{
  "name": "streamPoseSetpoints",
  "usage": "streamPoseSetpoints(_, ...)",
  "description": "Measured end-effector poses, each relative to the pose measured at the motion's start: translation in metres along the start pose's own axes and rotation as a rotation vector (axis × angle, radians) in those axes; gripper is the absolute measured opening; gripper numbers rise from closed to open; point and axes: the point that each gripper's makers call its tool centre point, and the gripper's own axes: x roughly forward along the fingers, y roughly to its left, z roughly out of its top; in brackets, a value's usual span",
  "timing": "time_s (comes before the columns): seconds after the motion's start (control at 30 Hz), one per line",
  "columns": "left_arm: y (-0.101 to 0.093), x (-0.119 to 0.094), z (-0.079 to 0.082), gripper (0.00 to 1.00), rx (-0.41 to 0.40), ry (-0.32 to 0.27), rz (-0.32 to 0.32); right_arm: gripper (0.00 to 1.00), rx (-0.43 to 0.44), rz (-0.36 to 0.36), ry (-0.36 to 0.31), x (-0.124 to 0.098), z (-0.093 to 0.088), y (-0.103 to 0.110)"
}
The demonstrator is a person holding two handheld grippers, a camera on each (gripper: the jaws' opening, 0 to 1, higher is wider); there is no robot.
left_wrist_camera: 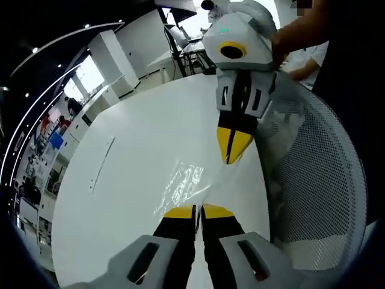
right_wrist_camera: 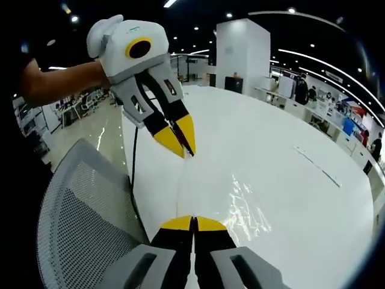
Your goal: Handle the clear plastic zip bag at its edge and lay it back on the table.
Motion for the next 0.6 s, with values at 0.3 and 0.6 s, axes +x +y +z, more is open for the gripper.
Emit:
streamPoseSetpoints(0.3,-0.006,-0.012,0.024,0.17,0.060,-0.077,0.013,0.00,-0.001,-0.016,0.005,-0.002,0.004,0.000)
streamPoseSetpoints(0.6,-0.021,-0.007,0.044,0.15,0.115,-0.115,-0.016,0.00,0.014,-0.031,0.007,-0.003,0.008,-0.004)
